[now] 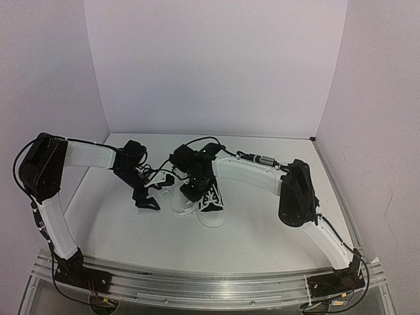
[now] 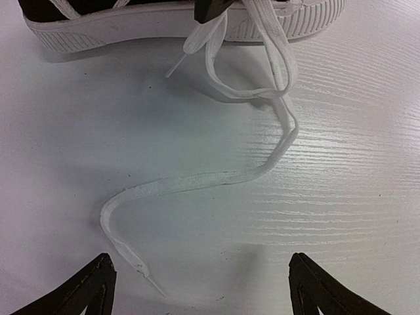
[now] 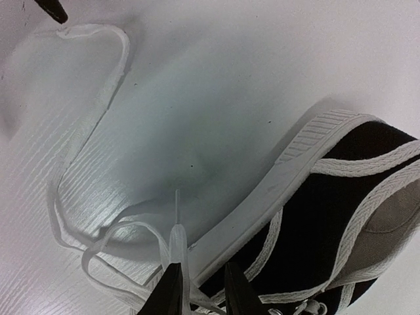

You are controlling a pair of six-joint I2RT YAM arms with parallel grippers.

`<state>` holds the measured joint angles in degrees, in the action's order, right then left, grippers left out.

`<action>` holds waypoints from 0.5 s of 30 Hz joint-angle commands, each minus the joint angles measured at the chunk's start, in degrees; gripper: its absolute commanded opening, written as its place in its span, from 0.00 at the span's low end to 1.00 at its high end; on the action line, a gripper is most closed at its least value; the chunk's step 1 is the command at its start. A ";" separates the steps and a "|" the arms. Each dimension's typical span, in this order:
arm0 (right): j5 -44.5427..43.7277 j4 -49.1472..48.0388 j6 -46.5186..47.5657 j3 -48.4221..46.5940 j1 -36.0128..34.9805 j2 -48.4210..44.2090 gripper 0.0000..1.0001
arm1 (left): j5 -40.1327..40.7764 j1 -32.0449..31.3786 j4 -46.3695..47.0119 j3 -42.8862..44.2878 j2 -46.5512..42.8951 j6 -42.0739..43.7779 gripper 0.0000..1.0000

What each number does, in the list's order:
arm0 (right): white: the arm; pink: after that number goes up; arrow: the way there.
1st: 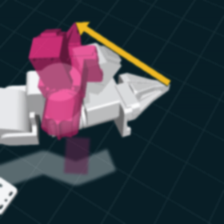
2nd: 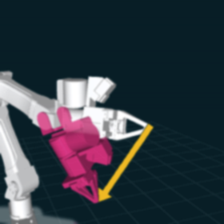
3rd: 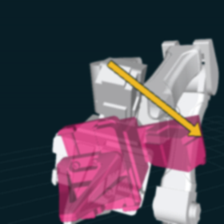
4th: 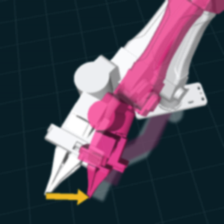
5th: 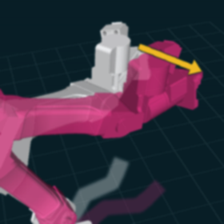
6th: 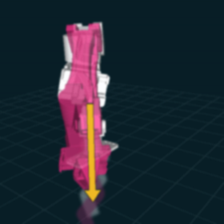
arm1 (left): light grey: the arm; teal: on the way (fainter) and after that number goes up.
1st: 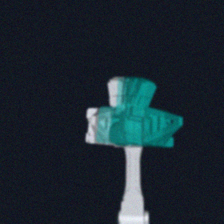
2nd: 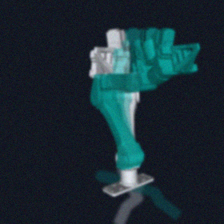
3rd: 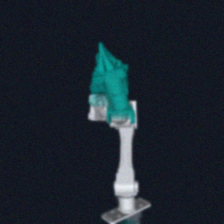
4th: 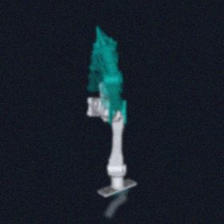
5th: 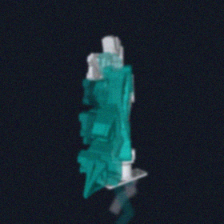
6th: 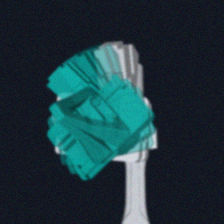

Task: Tie the shoes

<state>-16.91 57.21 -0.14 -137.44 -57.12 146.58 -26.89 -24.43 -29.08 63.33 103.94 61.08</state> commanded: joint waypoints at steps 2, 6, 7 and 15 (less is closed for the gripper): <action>3.61 2.59 6.99 1.01 -0.62 -1.66 0.21 | -1.69 0.16 0.17 2.03 -0.06 -0.81 0.91; 2.68 3.73 9.28 1.30 -0.60 -0.30 0.18 | -1.47 0.16 0.16 2.14 -0.05 -1.16 0.91; 2.32 4.07 9.45 1.34 -0.61 -0.02 0.17 | -1.45 0.16 0.09 2.14 -0.06 -1.31 0.91; 4.16 5.82 10.29 1.48 -0.62 0.66 0.11 | -1.54 0.17 0.00 2.63 0.33 -0.97 0.90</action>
<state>-16.08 58.05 7.13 -136.81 -56.95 146.58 -26.94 -24.43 -30.63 63.33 104.10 61.06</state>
